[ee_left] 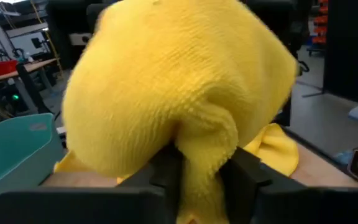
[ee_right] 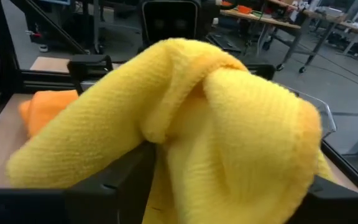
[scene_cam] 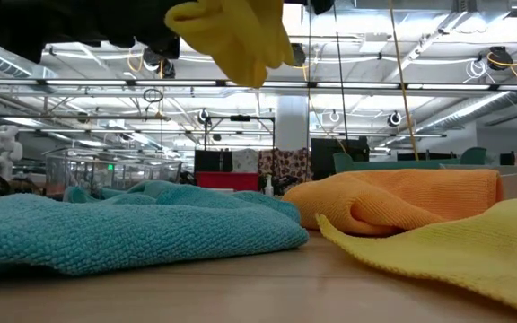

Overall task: Sort microfiber towel by color & place in baskets
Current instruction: Put the top yellow towel into the green bin

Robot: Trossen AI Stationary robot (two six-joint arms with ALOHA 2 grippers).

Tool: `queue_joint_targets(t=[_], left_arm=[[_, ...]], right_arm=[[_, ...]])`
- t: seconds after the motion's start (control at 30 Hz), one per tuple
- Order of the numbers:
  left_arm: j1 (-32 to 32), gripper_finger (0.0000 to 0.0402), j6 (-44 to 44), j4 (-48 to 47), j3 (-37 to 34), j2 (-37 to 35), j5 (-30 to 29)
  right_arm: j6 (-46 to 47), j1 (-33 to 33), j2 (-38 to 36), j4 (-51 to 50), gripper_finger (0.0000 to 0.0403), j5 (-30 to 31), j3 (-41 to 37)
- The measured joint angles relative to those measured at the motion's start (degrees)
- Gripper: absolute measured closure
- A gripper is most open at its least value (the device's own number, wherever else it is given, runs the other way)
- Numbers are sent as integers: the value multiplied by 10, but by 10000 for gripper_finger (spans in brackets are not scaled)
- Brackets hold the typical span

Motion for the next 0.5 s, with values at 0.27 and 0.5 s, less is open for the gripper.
queue_joint_targets(t=[0.27,0.5], left_arm=[[-6,183,-44,3,0,0,2],[-23,110,-45,4,0,0,-19]], right_arm=[[-11,-4,0,-2,301,0,0],[-24,-3,0,-4,390,4,0]])
